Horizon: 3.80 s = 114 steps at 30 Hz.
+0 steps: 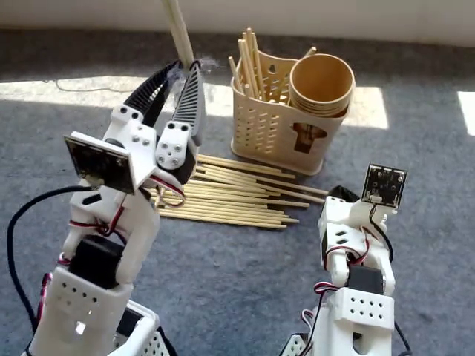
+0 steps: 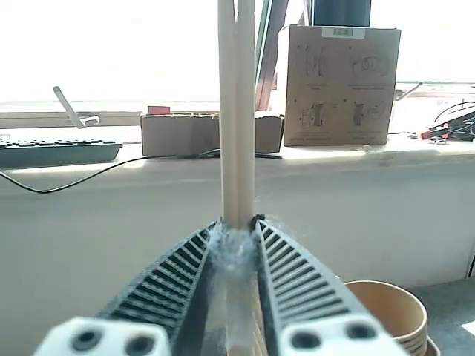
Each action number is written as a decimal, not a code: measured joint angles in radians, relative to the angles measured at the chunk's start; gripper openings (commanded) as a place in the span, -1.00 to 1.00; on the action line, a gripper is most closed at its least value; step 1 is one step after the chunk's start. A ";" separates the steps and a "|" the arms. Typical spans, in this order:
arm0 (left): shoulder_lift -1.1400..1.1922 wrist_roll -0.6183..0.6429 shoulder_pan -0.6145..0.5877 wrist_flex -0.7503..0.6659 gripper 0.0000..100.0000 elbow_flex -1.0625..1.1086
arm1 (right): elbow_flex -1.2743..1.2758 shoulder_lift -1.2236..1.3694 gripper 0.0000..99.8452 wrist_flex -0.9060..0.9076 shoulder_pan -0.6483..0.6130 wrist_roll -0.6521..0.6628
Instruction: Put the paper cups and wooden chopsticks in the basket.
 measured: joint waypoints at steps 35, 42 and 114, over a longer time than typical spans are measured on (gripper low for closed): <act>0.562 0.114 0.034 -0.344 -0.99 -0.141 | 0.000 0.000 -0.98 0.000 0.000 0.000; 0.667 0.114 -0.015 -0.344 -0.99 -0.270 | 0.000 0.000 -0.98 0.000 0.000 0.000; 0.651 -0.304 -0.290 0.954 -0.70 -0.313 | 0.000 0.000 -0.98 0.000 0.000 0.011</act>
